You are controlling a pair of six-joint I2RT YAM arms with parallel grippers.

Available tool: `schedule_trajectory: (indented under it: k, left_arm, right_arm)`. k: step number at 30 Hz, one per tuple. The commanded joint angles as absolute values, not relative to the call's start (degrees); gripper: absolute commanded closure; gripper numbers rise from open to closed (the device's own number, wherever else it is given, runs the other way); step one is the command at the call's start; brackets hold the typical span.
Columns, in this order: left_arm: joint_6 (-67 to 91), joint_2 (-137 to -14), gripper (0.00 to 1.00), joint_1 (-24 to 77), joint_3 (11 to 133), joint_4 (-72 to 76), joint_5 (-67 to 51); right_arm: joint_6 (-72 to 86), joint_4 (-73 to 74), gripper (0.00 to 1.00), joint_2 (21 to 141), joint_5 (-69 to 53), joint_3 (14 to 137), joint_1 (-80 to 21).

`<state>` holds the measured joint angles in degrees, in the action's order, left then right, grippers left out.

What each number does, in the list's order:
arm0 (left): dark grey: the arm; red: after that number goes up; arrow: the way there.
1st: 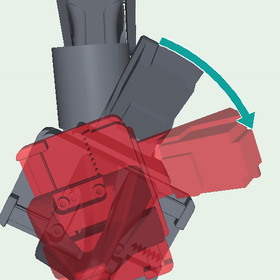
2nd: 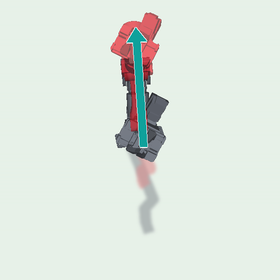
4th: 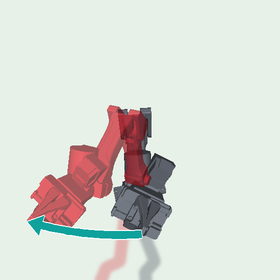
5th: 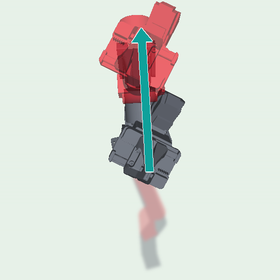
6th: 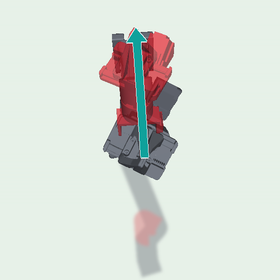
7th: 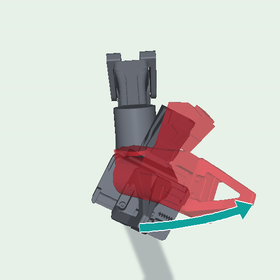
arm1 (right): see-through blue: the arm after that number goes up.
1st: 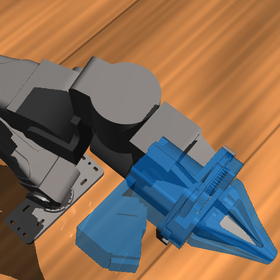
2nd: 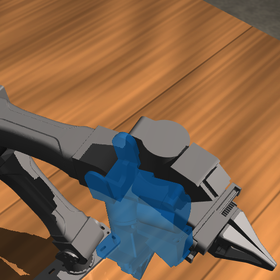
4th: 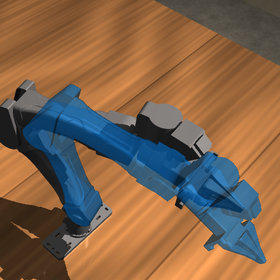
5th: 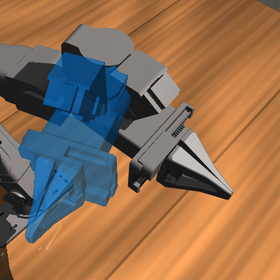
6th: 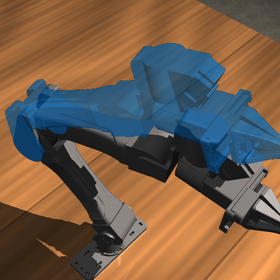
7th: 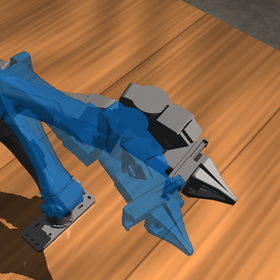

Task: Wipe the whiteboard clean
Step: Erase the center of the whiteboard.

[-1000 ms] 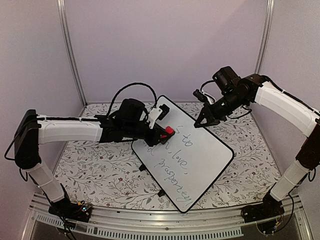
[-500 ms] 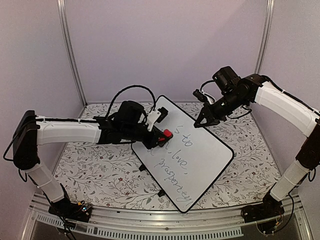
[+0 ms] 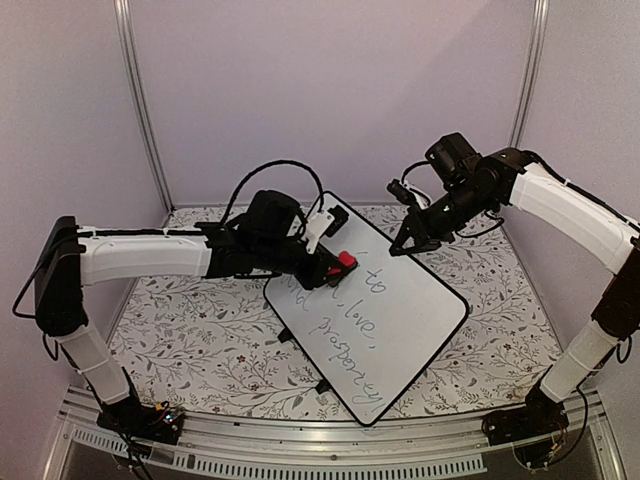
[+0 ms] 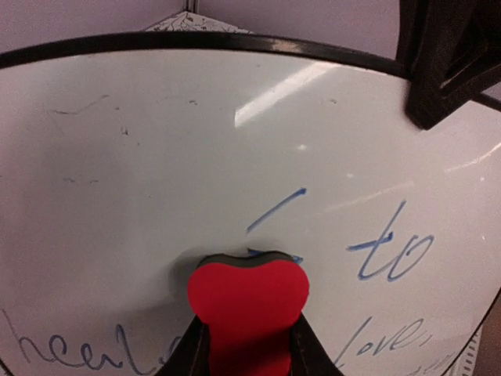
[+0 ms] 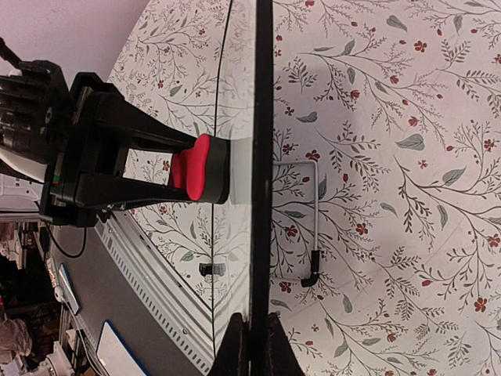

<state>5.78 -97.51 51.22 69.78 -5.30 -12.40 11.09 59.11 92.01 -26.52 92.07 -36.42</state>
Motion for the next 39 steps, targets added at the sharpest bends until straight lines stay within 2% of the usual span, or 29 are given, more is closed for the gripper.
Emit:
schedule_trajectory:
  k: [1,24,39]
  left_arm:
    - [4.43,-101.31,1.00,52.74,72.45,-5.86,-12.58]
    - [2.19,-104.16,1.00,52.77,79.43,-8.04,-11.82]
    - [5.19,-100.81,1.00,52.76,68.58,-5.46,-11.36]
  right_arm:
    - [5.84,56.91,1.00,91.91,-31.55,93.52,-39.73]
    - [5.80,56.85,1.00,91.98,-31.62,93.69,-39.75]
    - [5.72,56.79,1.00,92.37,-31.82,93.78,-39.73]
